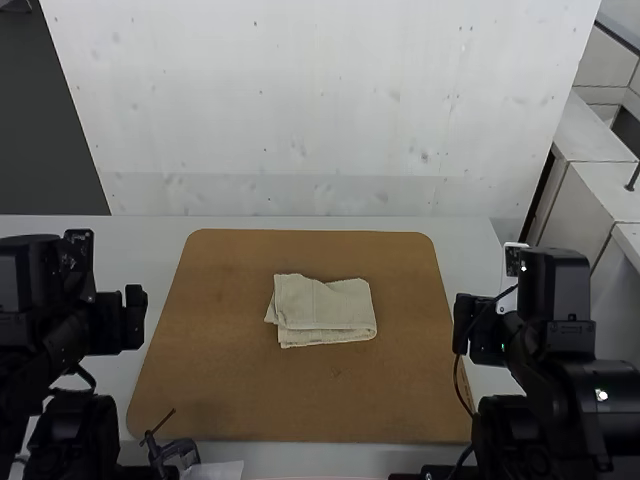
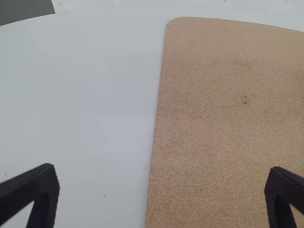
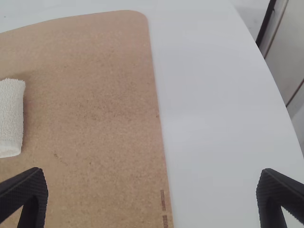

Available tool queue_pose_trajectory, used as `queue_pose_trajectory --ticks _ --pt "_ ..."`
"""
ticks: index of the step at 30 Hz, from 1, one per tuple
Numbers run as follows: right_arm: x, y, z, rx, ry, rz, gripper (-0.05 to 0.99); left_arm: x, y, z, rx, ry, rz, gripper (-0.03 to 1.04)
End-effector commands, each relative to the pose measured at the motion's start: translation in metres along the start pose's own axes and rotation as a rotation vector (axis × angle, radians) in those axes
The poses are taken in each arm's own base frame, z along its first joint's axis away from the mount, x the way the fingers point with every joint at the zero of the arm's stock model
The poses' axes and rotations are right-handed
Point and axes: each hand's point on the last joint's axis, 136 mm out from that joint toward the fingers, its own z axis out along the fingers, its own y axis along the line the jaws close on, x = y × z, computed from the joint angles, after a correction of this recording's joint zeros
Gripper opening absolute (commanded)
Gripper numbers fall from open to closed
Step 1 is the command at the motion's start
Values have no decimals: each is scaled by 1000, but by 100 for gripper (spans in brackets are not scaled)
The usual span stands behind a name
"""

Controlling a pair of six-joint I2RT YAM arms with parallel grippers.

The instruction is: Fold the towel.

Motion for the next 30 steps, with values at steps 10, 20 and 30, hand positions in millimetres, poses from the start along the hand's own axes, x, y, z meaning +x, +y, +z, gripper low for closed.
queue_pose_trajectory --ticks 10,20,30 --pt "-4 8 -12 -50 -4 60 96 -11 2 -8 -10 -41 5 98" --pt "-4 7 -12 -45 -7 64 96 -11 2 -8 -10 -41 5 98" --pt "-4 7 -12 -44 -7 65 96 -11 2 -8 -10 -41 5 98"
